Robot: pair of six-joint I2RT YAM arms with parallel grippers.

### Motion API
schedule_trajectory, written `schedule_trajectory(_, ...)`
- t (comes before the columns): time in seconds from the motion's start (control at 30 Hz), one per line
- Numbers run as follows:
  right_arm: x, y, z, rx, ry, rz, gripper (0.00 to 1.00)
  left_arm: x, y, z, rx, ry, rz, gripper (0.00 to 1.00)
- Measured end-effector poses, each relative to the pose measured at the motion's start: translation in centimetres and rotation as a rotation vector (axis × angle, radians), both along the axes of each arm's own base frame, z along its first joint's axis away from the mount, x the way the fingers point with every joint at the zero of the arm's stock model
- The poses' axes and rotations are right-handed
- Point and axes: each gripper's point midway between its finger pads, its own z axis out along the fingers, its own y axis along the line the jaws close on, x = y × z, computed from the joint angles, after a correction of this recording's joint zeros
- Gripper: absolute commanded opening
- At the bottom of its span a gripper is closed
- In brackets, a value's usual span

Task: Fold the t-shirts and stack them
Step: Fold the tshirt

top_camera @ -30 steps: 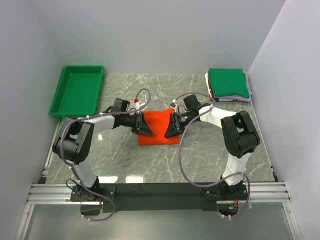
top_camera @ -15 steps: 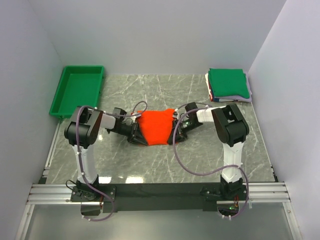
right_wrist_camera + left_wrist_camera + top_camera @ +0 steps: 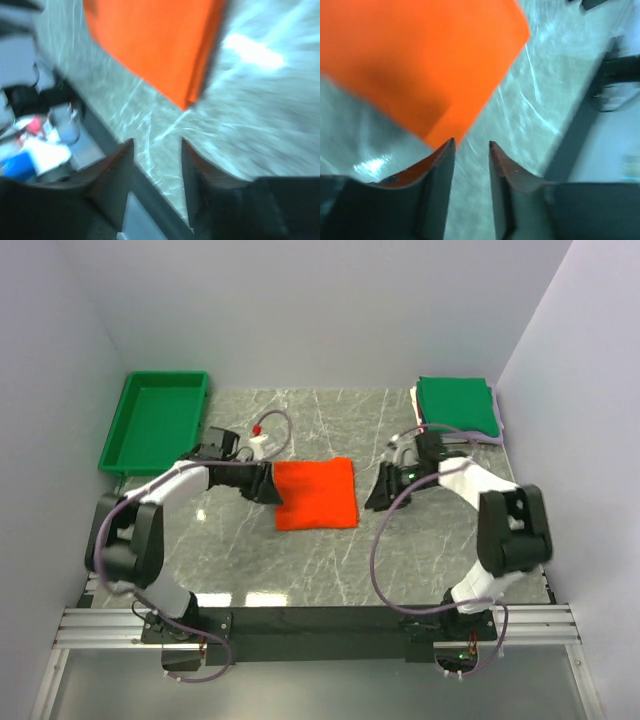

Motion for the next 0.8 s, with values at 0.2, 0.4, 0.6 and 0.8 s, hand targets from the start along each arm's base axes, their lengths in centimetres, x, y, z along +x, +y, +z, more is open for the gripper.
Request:
schedule_trajectory(0.2,2.9,-4.5,2.8,-0.110,-0.177,-0.161,0.56,1.0,-6.1,4.8,0.099,-0.526,-0.194,0.46)
schedule_trajectory(0.4,3.2,-6.5,6.7,-0.226,-0.377,-0.220,0.60,-0.4,-10.4,4.7,0.190,-0.894,-0.344,0.45)
schedule_trajectory(0.6,3.1,-6.8,7.5,-0.230,-0.445,-0.244,0.74,-3.2,-14.0,1.5,0.254,-1.069,-0.548,0.43)
schedule_trajectory(0.8,1.6,-6.0,4.0,-0.181,-0.313,-0.270,0.90,-4.0,-16.1,-3.2,0.325,-1.132,-0.678,0.44)
